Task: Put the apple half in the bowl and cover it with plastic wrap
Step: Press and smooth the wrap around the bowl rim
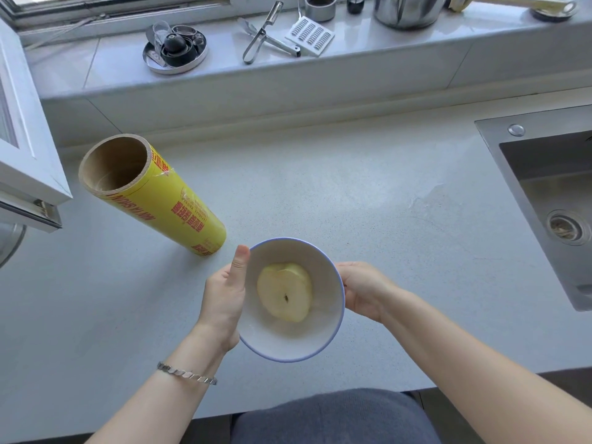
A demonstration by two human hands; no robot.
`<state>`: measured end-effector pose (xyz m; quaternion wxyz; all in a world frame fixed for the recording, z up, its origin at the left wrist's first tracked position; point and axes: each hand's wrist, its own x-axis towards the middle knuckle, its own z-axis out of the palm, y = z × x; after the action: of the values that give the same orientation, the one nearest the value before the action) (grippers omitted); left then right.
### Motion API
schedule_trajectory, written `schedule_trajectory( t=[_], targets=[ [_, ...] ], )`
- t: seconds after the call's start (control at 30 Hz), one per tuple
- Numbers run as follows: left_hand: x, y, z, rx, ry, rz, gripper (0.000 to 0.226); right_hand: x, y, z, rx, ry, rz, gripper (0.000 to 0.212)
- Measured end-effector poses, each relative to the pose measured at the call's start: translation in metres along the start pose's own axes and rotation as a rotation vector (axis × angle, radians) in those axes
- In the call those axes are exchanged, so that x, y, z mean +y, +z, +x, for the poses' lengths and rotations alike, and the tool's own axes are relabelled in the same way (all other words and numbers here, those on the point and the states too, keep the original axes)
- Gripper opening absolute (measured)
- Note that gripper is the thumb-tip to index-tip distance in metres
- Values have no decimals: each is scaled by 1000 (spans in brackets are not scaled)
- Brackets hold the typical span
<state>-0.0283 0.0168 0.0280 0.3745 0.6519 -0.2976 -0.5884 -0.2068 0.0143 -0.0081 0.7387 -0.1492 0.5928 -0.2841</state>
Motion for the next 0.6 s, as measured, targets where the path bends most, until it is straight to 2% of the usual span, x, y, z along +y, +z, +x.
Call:
schedule_trajectory(
  t=[0.1, 0.17, 0.27, 0.37, 0.43, 0.5, 0.6],
  targets=[
    [1, 1, 0, 8, -30, -30, 40, 2, 5, -5, -54, -55, 136, 6],
    [-4, -1, 3, 36, -51, -16, 45, 3, 7, -8, -51, -161, 158, 11],
    [-7, -1, 4, 84, -123, -50, 59, 1, 12, -13, -64, -293, 50, 26],
    [-8, 2, 6, 149, -199, -163, 52, 2, 13, -17, -111, -294, 98, 30],
    [-8, 4, 8, 167, -218, -225, 55, 3, 13, -17, -151, -282, 113, 44],
    [-10, 7, 5, 138, -228, -249, 57, 1, 13, -19, -181, -307, 42, 54],
    [-9, 6, -1, 53, -263, -191, 49, -2, 10, -21, -181, -315, -46, 51]
  ],
)
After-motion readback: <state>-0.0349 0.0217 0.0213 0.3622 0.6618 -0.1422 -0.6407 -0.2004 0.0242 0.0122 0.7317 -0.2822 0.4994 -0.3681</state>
